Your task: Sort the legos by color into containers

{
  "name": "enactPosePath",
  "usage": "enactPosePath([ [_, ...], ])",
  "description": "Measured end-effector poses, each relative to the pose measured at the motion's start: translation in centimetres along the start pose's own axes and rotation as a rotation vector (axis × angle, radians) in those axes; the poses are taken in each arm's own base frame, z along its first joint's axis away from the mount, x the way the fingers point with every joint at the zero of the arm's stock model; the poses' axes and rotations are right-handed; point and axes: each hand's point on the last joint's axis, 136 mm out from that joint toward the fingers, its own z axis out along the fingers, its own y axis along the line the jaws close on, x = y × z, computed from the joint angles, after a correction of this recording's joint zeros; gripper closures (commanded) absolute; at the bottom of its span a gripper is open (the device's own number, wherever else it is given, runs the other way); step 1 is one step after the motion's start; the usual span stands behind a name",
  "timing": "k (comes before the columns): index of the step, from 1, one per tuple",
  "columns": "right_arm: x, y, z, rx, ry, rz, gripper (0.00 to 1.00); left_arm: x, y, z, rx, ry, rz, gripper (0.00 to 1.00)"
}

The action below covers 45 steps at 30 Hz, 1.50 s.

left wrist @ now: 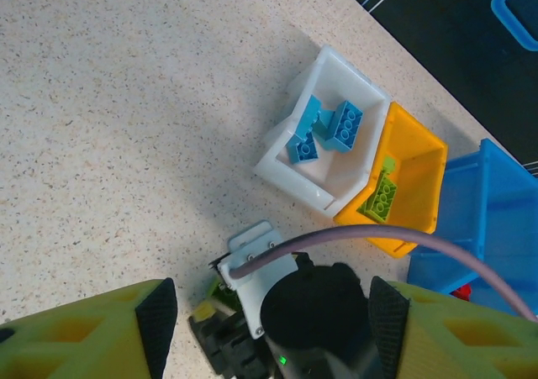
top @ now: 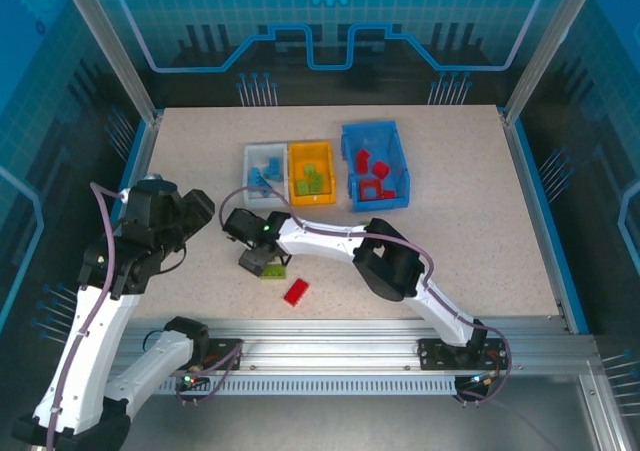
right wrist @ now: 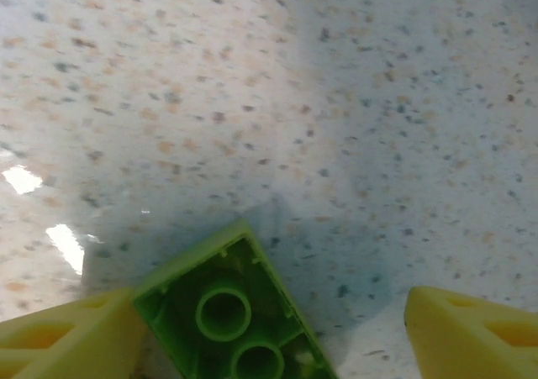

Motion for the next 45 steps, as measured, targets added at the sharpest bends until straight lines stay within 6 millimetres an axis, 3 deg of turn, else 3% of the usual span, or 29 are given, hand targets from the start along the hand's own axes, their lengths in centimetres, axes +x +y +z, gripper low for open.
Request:
enactPosePath([
  [4,0.5,-1.7,0.6,0.0,0.017,0.042,0.48,0.5,-0.5,0.2,0.026,0.03,0.0,0.35],
  [9,0.6,-2.0,0.8,-0.032,0.017,0.08,0.64,2.4,-2.1,1.4,0.112,0.123,0.0,0.36],
  [14,0.9,-2.8,-0.7,-0.018,0.004,0.109,0.69,4.8,-4.1,2.2,0.236,0.238,0.001,0.38],
  [17,0.5,-4.2,-3.2,0.014,-0.043,0.153,0.7,6.1,-5.3,2.3,0.32,0.291,0.009,0.39],
  [20,-0.6,-6.8,-7.0,0.051,-0.121,0.237,0.69,7.4,-6.6,1.9,0.398,0.327,0.042,0.38],
  [22,-1.7,-9.7,-9.4,0.074,-0.182,0.326,0.69,8.3,-7.4,1.7,0.437,0.347,0.069,0.39],
  [25,-3.2,-14.5,-11.0,0.102,-0.243,0.464,0.68,9.8,-8.2,2.0,0.469,0.379,0.106,0.39],
  [29,-3.9,-20.1,-9.0,0.101,-0.25,0.634,0.69,12.1,-8.7,2.7,0.47,0.426,0.159,0.4],
  [33,-3.2,-23.1,-4.6,0.06,-0.19,0.752,0.68,14.2,-8.8,3.4,0.451,0.455,0.212,0.4],
  [38,-2.8,-23.3,-0.8,0.003,-0.12,0.81,0.58,16.4,-8.1,4.3,0.41,0.483,0.28,0.41],
  [41,-2.6,-22.7,-0.4,-0.021,-0.096,0.822,0.43,17.8,-7.2,5.0,0.378,0.505,0.316,0.41],
  [45,-2.7,-22.6,-0.6,-0.032,-0.094,0.836,0.36,19.1,-6.2,5.4,0.356,0.521,0.358,0.41],
])
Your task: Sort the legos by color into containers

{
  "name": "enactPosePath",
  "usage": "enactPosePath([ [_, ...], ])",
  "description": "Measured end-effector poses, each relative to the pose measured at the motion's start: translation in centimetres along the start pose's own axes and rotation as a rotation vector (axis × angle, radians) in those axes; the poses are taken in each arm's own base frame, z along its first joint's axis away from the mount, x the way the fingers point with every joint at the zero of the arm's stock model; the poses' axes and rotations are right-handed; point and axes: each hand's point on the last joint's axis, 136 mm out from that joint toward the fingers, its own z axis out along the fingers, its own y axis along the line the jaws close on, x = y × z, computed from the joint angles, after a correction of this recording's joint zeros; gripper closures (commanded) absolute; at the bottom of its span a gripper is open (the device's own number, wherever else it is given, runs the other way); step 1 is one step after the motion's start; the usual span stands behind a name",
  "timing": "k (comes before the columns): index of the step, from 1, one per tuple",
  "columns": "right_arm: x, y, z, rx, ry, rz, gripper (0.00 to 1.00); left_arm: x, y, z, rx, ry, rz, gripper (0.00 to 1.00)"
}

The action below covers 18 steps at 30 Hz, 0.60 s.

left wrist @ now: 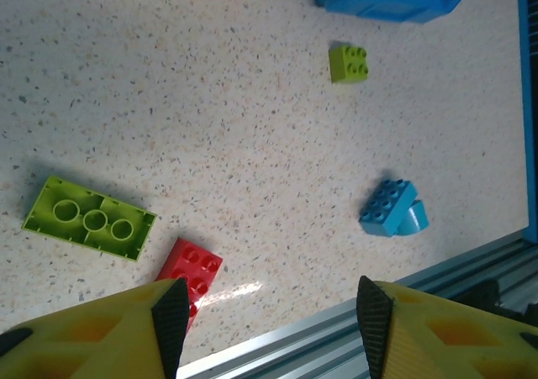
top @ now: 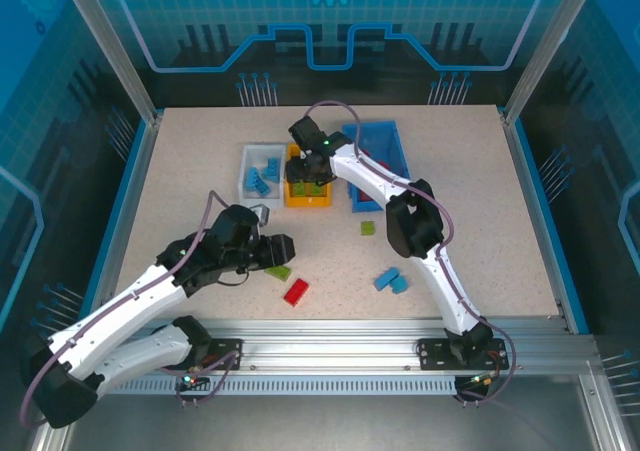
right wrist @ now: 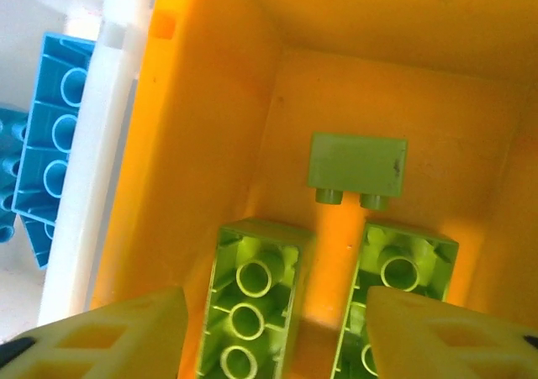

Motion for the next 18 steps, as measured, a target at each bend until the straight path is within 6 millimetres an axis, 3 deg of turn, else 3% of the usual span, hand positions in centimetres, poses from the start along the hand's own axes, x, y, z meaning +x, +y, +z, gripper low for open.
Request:
enactPosePath([
  [3,-0.2,0.2,-1.4,-0.003,-0.012,-0.005,0.36,0.4,-0.1,0.1,0.0,0.007,0.017,0.41],
  [6,-0.5,0.3,-4.3,0.003,-0.046,-0.017,0.38,0.8,-0.7,0.3,0.013,0.017,0.053,0.39],
  [12,-0.2,0.5,-14.8,-0.015,-0.2,-0.044,0.4,2.8,-2.8,3.3,0.008,0.107,0.214,0.38],
  [14,1.5,-0.3,-19.0,-0.028,-0.256,-0.044,0.4,3.8,-4.3,4.9,-0.002,0.144,0.302,0.37],
  [18,6.5,-3.7,-25.0,-0.04,-0.332,-0.009,0.39,6.0,-7.7,8.6,-0.019,0.19,0.489,0.37],
])
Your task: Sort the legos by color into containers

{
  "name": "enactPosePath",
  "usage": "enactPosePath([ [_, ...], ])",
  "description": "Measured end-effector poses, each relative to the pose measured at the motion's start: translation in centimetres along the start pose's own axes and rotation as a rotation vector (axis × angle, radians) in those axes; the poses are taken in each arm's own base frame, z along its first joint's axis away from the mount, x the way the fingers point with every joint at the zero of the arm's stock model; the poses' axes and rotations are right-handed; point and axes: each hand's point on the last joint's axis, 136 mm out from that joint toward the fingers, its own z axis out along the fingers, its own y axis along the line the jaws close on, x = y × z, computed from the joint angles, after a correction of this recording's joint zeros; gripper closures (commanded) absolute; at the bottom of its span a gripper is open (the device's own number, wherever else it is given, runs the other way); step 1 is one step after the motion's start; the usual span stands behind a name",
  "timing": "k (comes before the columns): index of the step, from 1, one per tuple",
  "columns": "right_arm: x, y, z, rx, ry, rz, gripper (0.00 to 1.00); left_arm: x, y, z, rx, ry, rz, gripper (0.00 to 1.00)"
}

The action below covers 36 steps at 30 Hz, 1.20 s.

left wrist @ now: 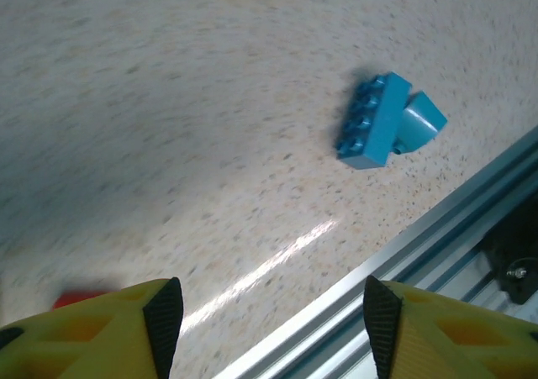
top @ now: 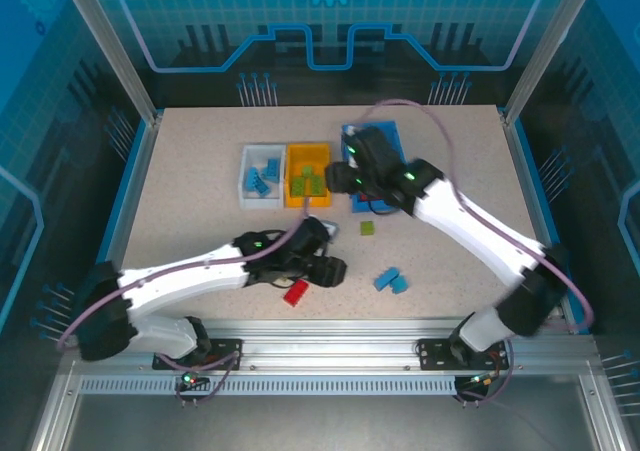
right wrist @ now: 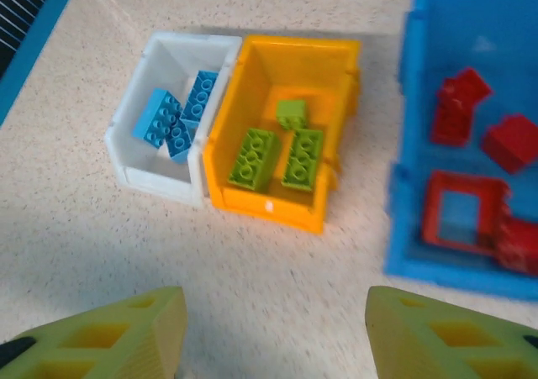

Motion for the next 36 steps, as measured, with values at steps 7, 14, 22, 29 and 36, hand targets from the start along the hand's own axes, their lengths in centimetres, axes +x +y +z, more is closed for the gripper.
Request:
enactPosePath([
  [7,7.7,-6.7,-9.4,-0.004,-0.075,0.122,0.31,0.1,-4.6,8.0,-0.06,0.058,0.248,0.33],
  [14,10.6,-9.7,-14.3,-0.012,-0.123,0.215,0.3,0.6,-5.0,12.4,-0.097,0.107,0.353,0.28],
  [22,12.2,-11.0,-14.1,0.055,-0.066,0.223,0.32,0.0,-4.9,14.4,-0.139,0.109,0.402,0.42],
  [29,12.5,-11.4,-14.2,0.073,-0.058,0.227,0.32,-0.4,-4.8,15.2,-0.159,0.102,0.417,0.68],
  [36,12.4,-11.3,-14.0,0.072,-0.053,0.225,0.32,-0.8,-4.1,15.0,-0.191,0.084,0.411,0.77],
])
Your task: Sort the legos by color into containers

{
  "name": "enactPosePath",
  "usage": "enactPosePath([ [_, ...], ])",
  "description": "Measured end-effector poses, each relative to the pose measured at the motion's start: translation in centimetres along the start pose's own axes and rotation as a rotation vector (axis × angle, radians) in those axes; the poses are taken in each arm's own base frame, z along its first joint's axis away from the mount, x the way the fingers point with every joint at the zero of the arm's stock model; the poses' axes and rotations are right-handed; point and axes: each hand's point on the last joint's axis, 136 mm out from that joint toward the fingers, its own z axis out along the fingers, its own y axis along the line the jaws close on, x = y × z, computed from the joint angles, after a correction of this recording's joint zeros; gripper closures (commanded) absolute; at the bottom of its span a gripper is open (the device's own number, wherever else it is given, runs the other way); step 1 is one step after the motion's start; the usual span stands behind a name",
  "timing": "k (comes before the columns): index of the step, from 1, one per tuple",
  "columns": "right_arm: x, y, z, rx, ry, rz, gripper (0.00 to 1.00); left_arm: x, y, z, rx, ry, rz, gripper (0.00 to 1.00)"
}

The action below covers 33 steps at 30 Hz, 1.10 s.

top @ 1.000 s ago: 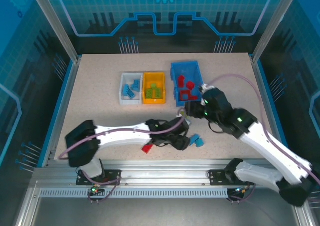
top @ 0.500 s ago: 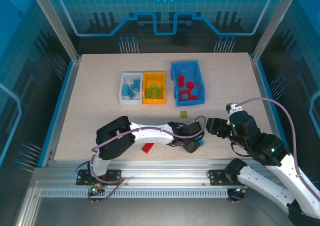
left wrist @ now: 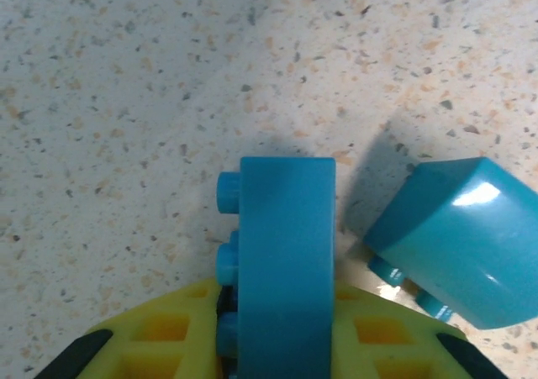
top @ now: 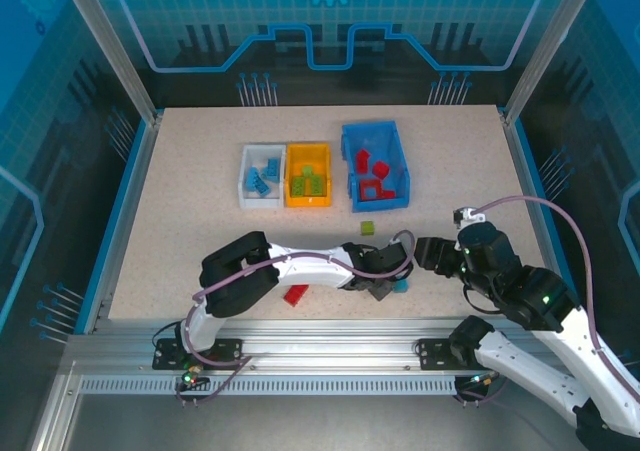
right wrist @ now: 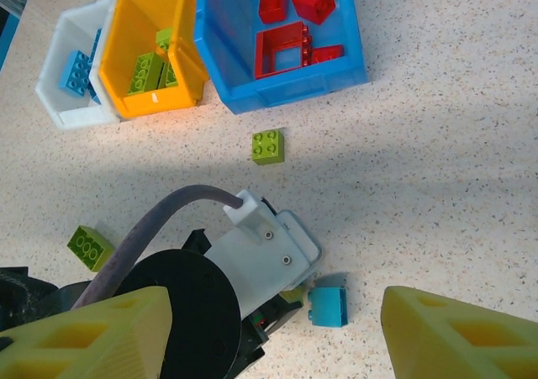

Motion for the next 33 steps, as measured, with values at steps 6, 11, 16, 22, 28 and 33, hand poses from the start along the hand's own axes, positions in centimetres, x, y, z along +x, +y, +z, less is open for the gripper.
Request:
enactPosePath([
  [6,-0.1,1.6,0.6,-0.056,0.021,-0.038,0.29,0.3,4.1,-3.2,-0.036,-0.035,-0.109,0.79],
  [11,-1.5,4.8,0.8,-0.149,0.049,-0.084,0.31,-0.7,10.7,-8.7,-0.064,-0.149,-0.304,0.79],
  [16,-2.6,8.1,3.7,-0.199,0.102,-0.12,0.31,0.0,19.6,-12.7,-0.157,-0.225,-0.533,0.79],
  [22,-1.6,11.0,5.9,-0.249,0.149,-0.172,0.32,3.7,29.6,-13.0,-0.32,-0.154,-0.758,0.79],
  [28,0.4,13.4,7.5,-0.278,0.204,-0.234,0.32,4.6,36.0,-10.7,-0.402,-0.052,-0.886,0.79],
  [33,0.4,13.8,7.8,-0.278,0.196,-0.242,0.32,4.8,38.7,-8.5,-0.413,0.01,-0.933,0.75],
])
